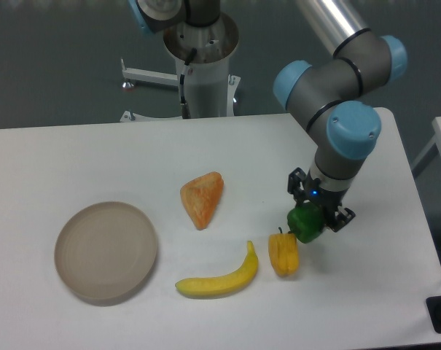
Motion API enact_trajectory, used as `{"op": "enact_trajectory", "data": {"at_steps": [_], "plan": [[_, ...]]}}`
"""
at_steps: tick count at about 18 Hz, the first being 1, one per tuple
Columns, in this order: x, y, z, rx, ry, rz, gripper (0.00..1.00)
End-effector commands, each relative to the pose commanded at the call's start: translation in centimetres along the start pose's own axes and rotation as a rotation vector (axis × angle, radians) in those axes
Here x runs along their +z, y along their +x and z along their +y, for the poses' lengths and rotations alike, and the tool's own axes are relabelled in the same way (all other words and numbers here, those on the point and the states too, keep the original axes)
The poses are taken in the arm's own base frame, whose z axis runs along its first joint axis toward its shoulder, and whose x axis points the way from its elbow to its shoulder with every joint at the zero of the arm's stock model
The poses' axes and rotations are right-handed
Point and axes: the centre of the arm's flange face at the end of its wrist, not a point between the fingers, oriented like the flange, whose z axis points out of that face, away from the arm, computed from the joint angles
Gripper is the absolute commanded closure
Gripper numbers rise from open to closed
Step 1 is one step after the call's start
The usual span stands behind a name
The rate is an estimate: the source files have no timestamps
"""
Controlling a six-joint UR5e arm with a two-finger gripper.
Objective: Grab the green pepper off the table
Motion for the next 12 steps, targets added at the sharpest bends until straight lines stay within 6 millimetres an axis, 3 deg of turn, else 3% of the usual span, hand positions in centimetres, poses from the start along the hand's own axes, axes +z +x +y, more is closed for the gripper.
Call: {"op": "enact_trajectory", "data": {"at_steps": [12], "plan": [[-0.25,-0.65,0.04,0.002,-0.014,-0.015,0.65]]}}
